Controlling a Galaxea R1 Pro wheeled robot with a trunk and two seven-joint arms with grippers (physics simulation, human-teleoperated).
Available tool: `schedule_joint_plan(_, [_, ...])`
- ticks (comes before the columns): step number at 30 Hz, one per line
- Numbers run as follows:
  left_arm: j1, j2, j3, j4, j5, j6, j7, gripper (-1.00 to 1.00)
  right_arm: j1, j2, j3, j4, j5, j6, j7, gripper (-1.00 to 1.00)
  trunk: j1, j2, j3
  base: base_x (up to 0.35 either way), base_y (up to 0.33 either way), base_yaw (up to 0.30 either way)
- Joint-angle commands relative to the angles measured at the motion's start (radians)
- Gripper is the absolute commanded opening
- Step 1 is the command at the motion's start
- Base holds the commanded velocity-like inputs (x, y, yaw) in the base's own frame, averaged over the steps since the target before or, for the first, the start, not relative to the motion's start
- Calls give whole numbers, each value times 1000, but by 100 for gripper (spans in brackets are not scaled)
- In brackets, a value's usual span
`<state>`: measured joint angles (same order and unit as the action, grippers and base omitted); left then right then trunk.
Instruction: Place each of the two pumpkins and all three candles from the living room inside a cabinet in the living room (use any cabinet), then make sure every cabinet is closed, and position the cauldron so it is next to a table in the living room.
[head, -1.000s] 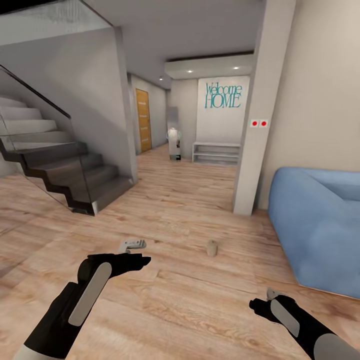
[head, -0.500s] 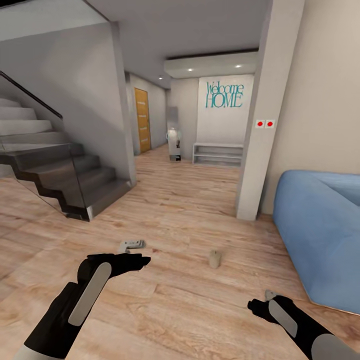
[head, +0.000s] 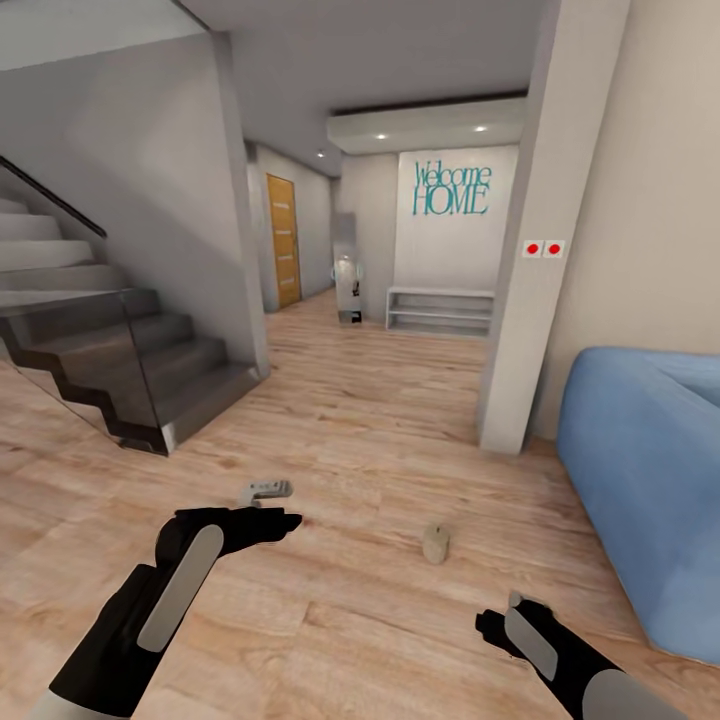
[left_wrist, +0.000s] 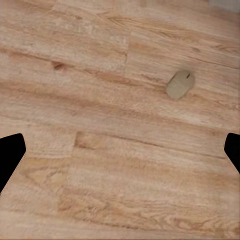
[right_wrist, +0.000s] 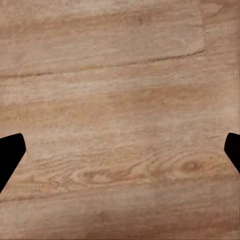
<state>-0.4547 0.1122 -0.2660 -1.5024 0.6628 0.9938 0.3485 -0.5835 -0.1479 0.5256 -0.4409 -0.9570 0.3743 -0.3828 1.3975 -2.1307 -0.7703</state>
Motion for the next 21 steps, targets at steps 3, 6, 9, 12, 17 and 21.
schedule_joint_plan(3, [-1, 0, -2, -1, 9, 2, 10, 100, -1, 0, 8, -2, -7, 2, -9, 100, 0, 0, -1, 328, 0, 0])
schedule_joint_plan(6, [-1, -1, -2, -1, 9, 1, 10, 100, -1, 0, 8, -4, -6, 4, -5, 100, 0, 0, -1, 328, 0, 0])
schedule_joint_plan(9, [-1, -2, -3, -1, 10, 1, 10, 100, -1, -1, 9, -10, -5, 3, 1, 100, 0, 0, -1, 328, 0, 0])
schedule_joint_plan(12, [-1, -2, -3, -1, 10, 0, 10, 100, -1, -1, 11, -12, -3, 2, 3, 100, 0, 0, -1, 328, 0, 0])
schedule_joint_plan(17, [-1, -3, -3, -1, 10, 0, 10, 100, -1, -1, 13, -14, -2, 4, 5, 100, 0, 0, -1, 328, 0, 0])
schedule_joint_plan(21, [-1, -3, -3, -1, 11, 0, 10, 100, -1, -1, 14, -14, 0, 3, 5, 100, 0, 0, -1, 328, 0, 0])
